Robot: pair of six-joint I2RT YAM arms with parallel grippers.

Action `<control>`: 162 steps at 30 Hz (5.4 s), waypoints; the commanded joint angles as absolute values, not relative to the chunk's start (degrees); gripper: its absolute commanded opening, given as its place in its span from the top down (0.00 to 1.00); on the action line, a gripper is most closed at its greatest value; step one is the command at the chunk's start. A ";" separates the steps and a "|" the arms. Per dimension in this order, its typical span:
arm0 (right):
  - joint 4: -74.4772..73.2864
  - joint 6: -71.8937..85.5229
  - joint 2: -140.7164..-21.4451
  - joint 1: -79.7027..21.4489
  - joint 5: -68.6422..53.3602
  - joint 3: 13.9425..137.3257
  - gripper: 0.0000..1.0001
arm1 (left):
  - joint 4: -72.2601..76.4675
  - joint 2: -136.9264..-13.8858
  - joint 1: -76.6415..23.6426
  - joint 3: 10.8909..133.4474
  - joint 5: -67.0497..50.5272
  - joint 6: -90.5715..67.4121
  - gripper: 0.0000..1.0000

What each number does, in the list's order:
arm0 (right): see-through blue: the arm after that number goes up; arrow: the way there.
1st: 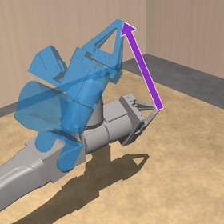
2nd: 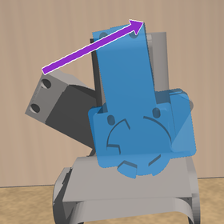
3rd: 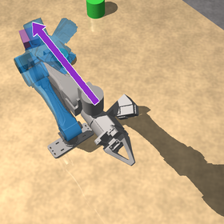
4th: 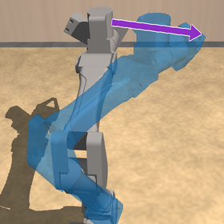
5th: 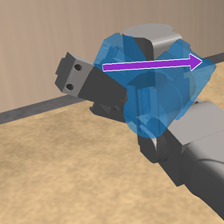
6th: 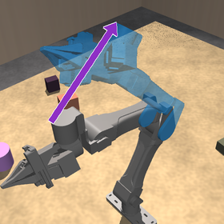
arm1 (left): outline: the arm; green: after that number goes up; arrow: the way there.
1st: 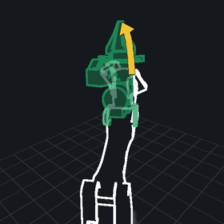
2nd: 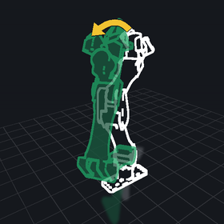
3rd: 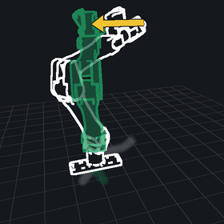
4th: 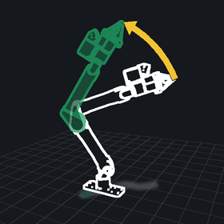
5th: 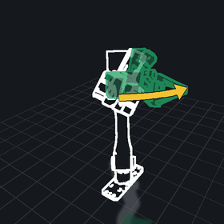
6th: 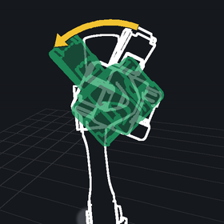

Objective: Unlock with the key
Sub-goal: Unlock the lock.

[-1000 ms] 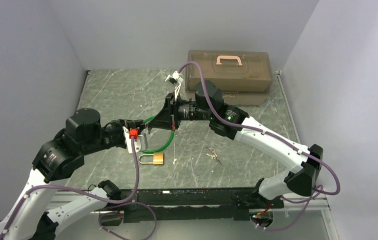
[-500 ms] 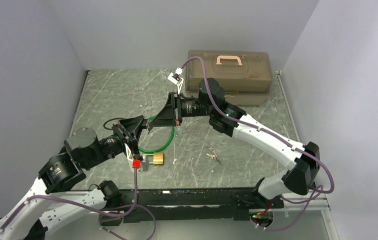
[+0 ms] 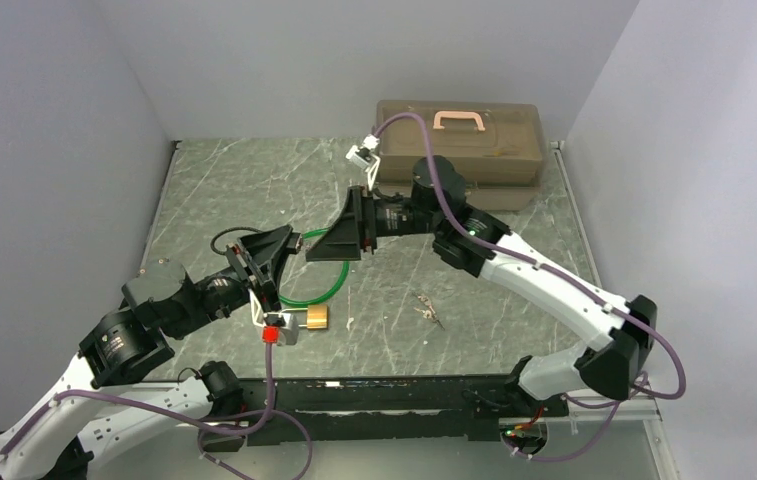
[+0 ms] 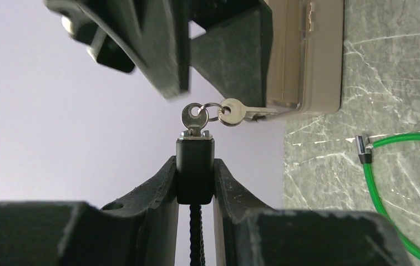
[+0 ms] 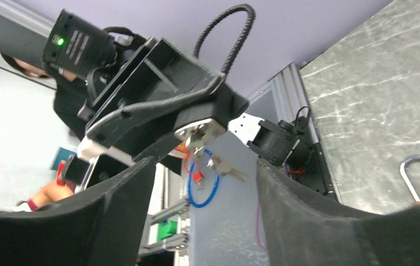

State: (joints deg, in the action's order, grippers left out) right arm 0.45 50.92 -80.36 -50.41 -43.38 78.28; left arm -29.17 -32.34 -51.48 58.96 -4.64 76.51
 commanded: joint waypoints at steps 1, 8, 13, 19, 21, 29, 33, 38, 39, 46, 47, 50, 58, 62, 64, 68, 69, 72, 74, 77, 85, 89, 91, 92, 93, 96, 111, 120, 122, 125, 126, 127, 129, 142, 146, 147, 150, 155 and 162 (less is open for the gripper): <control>-4.96 42.97 -73.26 -48.78 -41.16 79.85 0.24 | -27.29 -32.26 -51.69 62.03 -5.61 72.53 1.00; -9.96 31.79 -68.29 -47.88 -38.53 81.54 0.00 | -30.44 -34.09 -50.69 64.33 -8.63 62.40 1.00; -4.65 15.04 -61.93 -48.62 -35.68 75.33 0.00 | -36.99 -36.44 -49.59 68.87 -17.51 49.68 1.00; -5.59 -8.05 -60.75 -56.13 -30.70 74.24 0.00 | -41.01 -39.81 -49.06 71.86 -28.45 37.72 1.00; -6.07 -12.75 -61.19 -59.45 -29.20 74.71 0.00 | -40.49 -40.07 -48.85 71.42 -30.22 35.94 1.00; -8.31 -19.99 -63.66 -65.12 -29.11 76.71 0.04 | -40.79 -41.75 -48.22 71.96 -31.95 32.99 1.00; -11.52 -21.24 -65.50 -66.36 -29.05 78.48 0.23 | -40.29 -41.91 -47.71 72.21 -31.80 32.11 1.00; -14.41 -21.61 -66.67 -67.59 -27.64 80.02 0.38 | -39.18 -41.92 -46.86 72.40 -31.45 30.62 1.00; -14.34 -21.70 -66.64 -67.69 -27.44 79.86 0.38 | -39.14 -41.97 -46.74 72.51 -31.66 30.44 1.00; -15.71 -22.40 -67.55 -68.46 -26.28 80.84 0.39 | -38.80 -42.36 -46.10 73.61 -33.13 29.82 1.00; -15.40 -22.62 -67.71 -68.45 -26.50 80.82 0.42 | -39.44 -42.32 -46.14 73.92 -33.95 30.33 1.00; -14.97 -22.58 -67.94 -68.47 -26.86 80.87 0.53 | -40.36 -42.11 -46.07 73.70 -35.27 31.56 1.00; -15.78 -22.36 -69.33 -68.47 -26.62 82.45 0.95 | -40.84 -41.23 -46.09 72.53 -36.77 33.81 1.00; -15.96 -22.14 -69.03 -68.46 -24.61 82.01 1.00 | -41.47 -41.15 -46.13 72.94 -34.92 34.09 0.46; -17.01 -22.33 -68.63 -68.51 -23.41 81.93 1.00 | -42.80 -41.13 -46.09 73.52 -32.82 34.35 0.03; -18.17 -22.21 -65.99 -68.48 -21.11 80.97 1.00 | -47.96 -41.01 -46.12 75.47 -26.69 37.94 0.01; -18.19 -22.04 -65.20 -68.47 -20.85 80.61 1.00 | -49.49 -41.07 -46.12 75.89 -24.83 39.14 0.01; -17.86 -20.85 -63.78 -68.51 -20.44 79.84 1.00 | -49.99 -39.96 -45.65 75.01 -20.38 40.75 0.01; -17.92 -20.25 -63.71 -68.39 -20.83 79.88 1.00 | -48.82 -39.26 -44.83 74.51 -20.34 40.50 0.09; -18.14 -19.05 -64.37 -68.37 -21.25 80.15 1.00 | -47.23 -39.29 -43.26 75.13 -21.02 39.46 0.37; -16.14 -16.34 -66.13 -68.40 -22.37 80.51 1.00 | -46.61 -40.21 -42.06 77.17 -29.73 37.12 0.73; -15.56 -15.73 -65.58 -68.32 -19.40 80.68 1.00 | -46.35 -39.02 -41.31 75.58 -29.28 36.52 1.00; -15.05 -15.42 -63.96 -68.02 -16.83 80.05 1.00 | -46.78 -38.20 -40.38 75.55 -28.00 36.39 1.00; -14.39 -14.97 -62.78 -67.58 -15.91 79.28 1.00 | -47.17 -37.87 -39.85 75.58 -27.75 36.31 1.00; -13.14 -14.30 -61.51 -66.99 -15.38 77.80 1.00 | -47.52 -37.38 -39.30 75.46 -27.80 36.23 1.00; -10.06 -11.81 -58.76 -65.32 -16.56 74.87 1.00 | -47.81 -35.96 -37.65 74.49 -29.35 35.45 1.00; -8.76 -6.79 -65.31 -63.96 -19.19 77.31 1.00 | -47.01 -39.83 -36.46 85.57 -35.20 37.01 0.01; 7.32 10.50 -67.79 -60.10 -15.84 75.65 1.00 | -36.98 -33.17 -36.46 77.30 -35.51 47.70 0.15; 9.38 13.33 -68.41 -60.12 -15.67 75.61 1.00 | -37.84 -31.90 -36.45 74.25 -34.57 50.33 0.18; 12.47 16.89 -69.40 -60.10 -17.52 75.18 1.00 | -33.22 -29.13 -36.45 68.51 -32.43 53.59 0.24; 12.68 17.63 -69.95 -60.11 -17.94 75.54 1.00 | -31.62 -28.60 -36.49 67.03 -30.85 54.28 0.30; 12.68 18.19 -70.37 -60.11 -18.26 75.84 1.00 | -30.46 -28.53 -36.43 66.72 -29.16 55.22 0.38; 13.00 19.18 -70.72 -60.11 -18.43 76.02 1.00 | -29.61 -29.14 -36.40 67.38 -26.55 57.51 0.59; 16.87 23.56 -70.41 -60.28 -20.26 74.84 1.00 | -33.48 -30.89 -36.41 69.35 -21.99 55.46 0.61; 17.53 23.69 -70.01 -60.87 -19.91 74.35 1.00 | -34.72 -31.59 -36.39 70.01 -22.56 53.40 0.61; 17.80 23.79 -69.94 -61.05 -19.92 74.14 1.00 | -34.50 -31.56 -36.44 69.86 -22.43 53.08 0.58; 17.89 23.91 -70.01 -61.77 -20.15 74.18 1.00 | -33.81 -32.12 -36.45 69.92 -21.30 53.05 0.52; 18.38 24.07 -69.94 -62.34 -19.83 73.86 1.00 | -35.74 -33.32 -36.41 71.38 -21.46 52.78 0.48; 16.47 23.72 -70.16 -62.96 -20.37 74.25 1.00 | -34.13 -33.83 -36.44 71.43 -18.75 52.92 0.90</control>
